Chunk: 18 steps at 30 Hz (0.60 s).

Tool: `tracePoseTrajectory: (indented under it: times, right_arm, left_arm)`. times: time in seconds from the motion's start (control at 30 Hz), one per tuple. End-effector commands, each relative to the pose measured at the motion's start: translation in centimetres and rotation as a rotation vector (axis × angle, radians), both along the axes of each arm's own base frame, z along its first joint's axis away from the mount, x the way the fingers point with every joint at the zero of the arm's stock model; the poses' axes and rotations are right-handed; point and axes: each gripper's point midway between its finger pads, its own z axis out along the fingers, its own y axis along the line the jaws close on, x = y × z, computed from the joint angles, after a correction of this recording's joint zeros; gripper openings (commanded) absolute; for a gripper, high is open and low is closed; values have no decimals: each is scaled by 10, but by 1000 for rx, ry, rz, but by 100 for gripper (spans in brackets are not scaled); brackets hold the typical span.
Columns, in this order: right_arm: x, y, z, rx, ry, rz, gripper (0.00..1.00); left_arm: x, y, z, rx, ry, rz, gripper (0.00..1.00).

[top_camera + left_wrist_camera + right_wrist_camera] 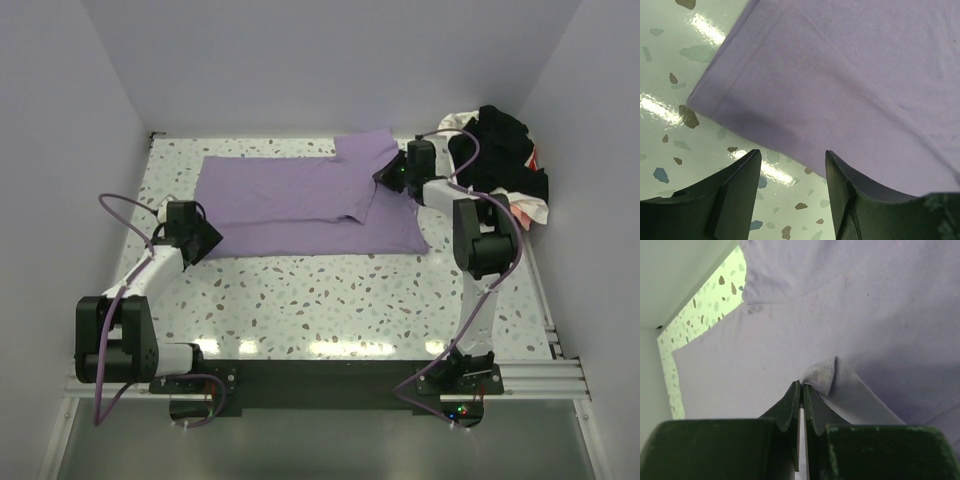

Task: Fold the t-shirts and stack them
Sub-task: Fold the tshirt

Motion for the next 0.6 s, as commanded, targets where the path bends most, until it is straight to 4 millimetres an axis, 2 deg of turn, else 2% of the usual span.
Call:
tracePoseTrajectory:
  times: [0.0,0.07,0.1,0.23,0.4,0.5,0.53,0.57]
  right_arm:
    - [16,11,7,54,-66,18,8]
    - [17,14,5,61,-61,31,17]
    - [18,16,7,63,-67,37,27]
    - [15,16,11,45,-85,69,46]
    - [2,12,29,10,-108,87,61]
    - [-13,10,25,-15,-90,95,66]
    - [-17,9,33,-24,-105,94,68]
    - [-26,9,25,-35,-85,100,69]
  left_arm:
    - [13,2,15,23,-39,-15,59]
    - [13,2,15,26,-38,-17,59]
    - [14,2,15,27,-38,-19,59]
    - [15,2,16,27,-39,-22,59]
    - [15,1,15,25,-39,-21,59]
    - [15,1,16,25,-41,-21,59]
    - [15,2,17,26,-42,-21,59]
    - [15,1,17,26,-42,-22,59]
